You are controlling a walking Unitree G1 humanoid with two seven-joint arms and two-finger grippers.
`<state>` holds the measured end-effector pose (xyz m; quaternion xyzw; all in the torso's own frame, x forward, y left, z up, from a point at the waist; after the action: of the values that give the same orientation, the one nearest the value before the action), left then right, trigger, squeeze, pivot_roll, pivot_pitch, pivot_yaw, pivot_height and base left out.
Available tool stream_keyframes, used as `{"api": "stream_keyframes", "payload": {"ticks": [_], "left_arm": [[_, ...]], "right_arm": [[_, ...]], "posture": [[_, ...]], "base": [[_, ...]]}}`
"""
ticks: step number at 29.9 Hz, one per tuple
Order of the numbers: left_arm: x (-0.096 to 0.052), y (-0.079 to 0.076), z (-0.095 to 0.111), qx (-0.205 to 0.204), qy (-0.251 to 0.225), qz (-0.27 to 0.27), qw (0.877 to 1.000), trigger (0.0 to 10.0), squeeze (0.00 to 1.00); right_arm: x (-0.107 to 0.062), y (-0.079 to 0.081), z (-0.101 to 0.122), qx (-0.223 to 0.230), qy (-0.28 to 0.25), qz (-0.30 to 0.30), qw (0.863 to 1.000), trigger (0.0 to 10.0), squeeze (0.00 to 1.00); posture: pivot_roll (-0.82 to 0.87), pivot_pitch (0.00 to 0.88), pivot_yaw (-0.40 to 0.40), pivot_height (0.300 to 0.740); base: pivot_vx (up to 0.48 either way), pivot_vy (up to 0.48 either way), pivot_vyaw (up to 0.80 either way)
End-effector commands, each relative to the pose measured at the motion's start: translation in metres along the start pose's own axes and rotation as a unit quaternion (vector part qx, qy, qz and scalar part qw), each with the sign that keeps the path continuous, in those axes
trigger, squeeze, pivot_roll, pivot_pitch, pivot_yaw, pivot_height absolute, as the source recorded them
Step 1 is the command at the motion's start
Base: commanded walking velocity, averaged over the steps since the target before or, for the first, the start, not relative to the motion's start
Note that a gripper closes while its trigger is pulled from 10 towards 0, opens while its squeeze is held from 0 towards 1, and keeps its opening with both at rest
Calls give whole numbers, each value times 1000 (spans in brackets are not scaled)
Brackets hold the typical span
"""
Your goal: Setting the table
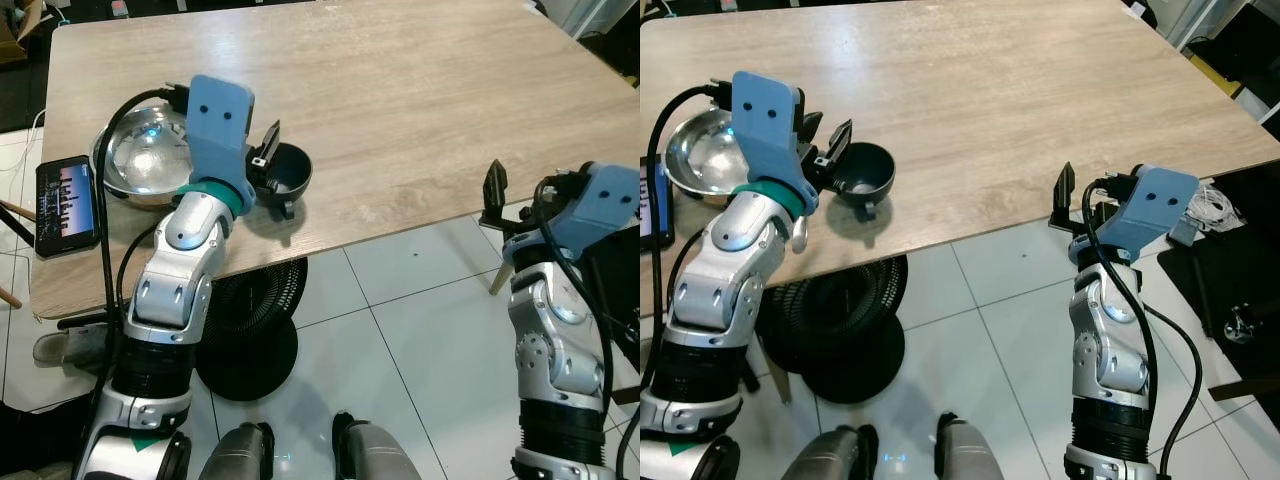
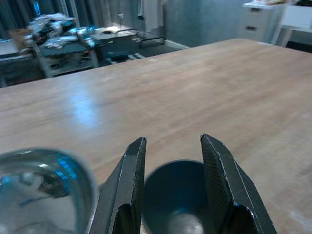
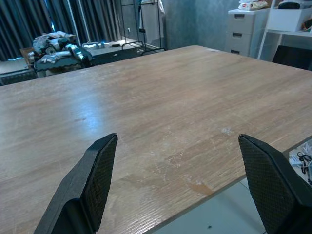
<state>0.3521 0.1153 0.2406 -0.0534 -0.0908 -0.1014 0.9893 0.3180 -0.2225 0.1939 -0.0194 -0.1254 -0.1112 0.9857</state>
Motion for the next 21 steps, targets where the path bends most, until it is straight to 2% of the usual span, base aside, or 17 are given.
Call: {"api": "stream_keyframes", "payload": {"ticks": [1, 9, 21], "left_arm": [[1, 4, -4, 1, 8, 12, 1000, 10000, 0], [2, 6, -4, 6, 10, 18, 1000, 10000, 0], [3, 5, -4, 7, 7, 17, 1000, 10000, 0]], "right_arm": [[-2, -2, -1, -3, -2, -8, 1000, 10000, 0], [-3, -1, -4, -1, 2, -8, 1000, 10000, 0], [0, -1, -2, -3, 1, -5, 1000, 10000, 0]], "posture": [[-4, 67, 32, 740], [0, 69, 36, 740], [1, 62, 31, 740]], "base": [[0, 0, 0], [0, 0, 0], [-338, 0, 0]]}}
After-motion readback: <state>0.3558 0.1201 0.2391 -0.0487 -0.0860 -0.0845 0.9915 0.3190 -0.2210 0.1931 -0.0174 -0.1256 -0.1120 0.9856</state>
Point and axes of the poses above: a point about 5 cm out from each wrist's last joint towards the gripper, its own x axis pointing out of the wrist towards the gripper, its own z axis along the axis of the wrist's last joint, y = z × x, the point moved 2 cm from there along x, pointing out of the wrist towards the gripper, and after that the axes turned 10 degrees about -x, right-handed, at the moved point
